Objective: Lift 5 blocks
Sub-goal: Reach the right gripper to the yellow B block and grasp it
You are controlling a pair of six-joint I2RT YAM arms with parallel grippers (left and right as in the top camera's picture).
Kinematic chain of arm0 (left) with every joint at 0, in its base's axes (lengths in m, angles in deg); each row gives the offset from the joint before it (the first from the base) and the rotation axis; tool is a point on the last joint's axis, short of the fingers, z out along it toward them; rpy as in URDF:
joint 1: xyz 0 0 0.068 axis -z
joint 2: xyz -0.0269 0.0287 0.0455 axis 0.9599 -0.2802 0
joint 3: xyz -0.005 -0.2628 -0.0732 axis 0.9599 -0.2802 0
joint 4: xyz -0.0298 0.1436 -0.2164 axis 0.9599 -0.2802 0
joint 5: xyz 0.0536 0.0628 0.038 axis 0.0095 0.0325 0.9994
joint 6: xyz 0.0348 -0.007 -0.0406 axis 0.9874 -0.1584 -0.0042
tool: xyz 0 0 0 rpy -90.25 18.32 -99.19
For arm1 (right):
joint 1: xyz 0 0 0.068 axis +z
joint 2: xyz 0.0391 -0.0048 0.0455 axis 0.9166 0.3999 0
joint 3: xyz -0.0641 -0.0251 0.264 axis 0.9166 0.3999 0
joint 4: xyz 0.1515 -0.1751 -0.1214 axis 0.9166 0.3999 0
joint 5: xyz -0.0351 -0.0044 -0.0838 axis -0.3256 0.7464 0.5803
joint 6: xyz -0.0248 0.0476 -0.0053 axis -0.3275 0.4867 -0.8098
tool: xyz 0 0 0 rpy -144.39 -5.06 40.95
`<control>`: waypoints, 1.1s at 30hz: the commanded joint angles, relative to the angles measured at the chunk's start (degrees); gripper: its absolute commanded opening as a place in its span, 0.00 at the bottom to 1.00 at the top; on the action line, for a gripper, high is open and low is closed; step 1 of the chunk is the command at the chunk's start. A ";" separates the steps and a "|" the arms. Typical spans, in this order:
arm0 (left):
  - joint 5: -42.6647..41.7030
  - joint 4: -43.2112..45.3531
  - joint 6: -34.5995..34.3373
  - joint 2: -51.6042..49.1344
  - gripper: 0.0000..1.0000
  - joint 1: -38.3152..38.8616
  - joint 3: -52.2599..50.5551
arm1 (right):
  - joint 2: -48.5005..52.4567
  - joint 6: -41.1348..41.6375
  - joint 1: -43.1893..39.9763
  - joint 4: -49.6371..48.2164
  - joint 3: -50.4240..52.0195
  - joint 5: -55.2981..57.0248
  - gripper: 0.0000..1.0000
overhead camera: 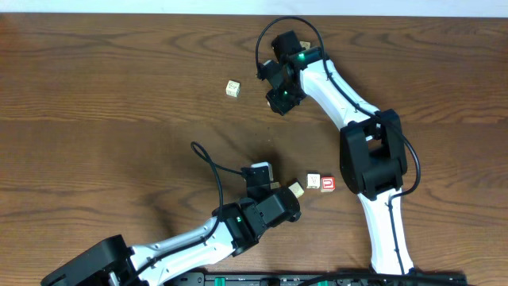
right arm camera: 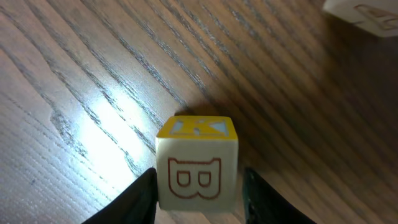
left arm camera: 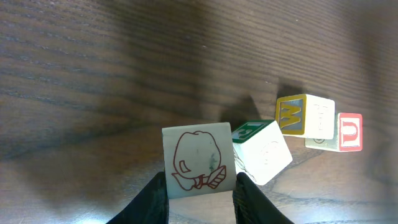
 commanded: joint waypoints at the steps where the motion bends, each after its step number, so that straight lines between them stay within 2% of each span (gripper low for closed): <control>1: 0.37 0.50 -0.31 -2.01 0.14 0.13 0.31 | 1.14 -0.83 1.16 -0.31 -1.03 0.24 0.36; 14: 0.35 3.17 -1.75 -4.20 0.15 0.13 0.31 | 1.11 2.73 1.31 1.11 -1.81 0.50 0.07; 16: 0.33 3.17 -1.75 -4.20 0.17 0.13 0.31 | 1.09 3.74 1.31 1.53 -2.38 0.48 0.04; 18: 0.33 3.15 -1.73 -4.20 0.27 0.13 0.31 | 0.66 4.66 1.25 2.14 -3.08 0.50 0.01; 24: 0.37 3.15 -0.59 -4.20 0.37 0.13 0.31 | -3.48 5.75 0.92 3.08 -3.52 0.68 0.01; 33: 0.39 3.26 -0.44 -4.20 0.41 0.13 0.31 | -9.60 6.84 -1.07 6.54 -3.52 1.38 0.01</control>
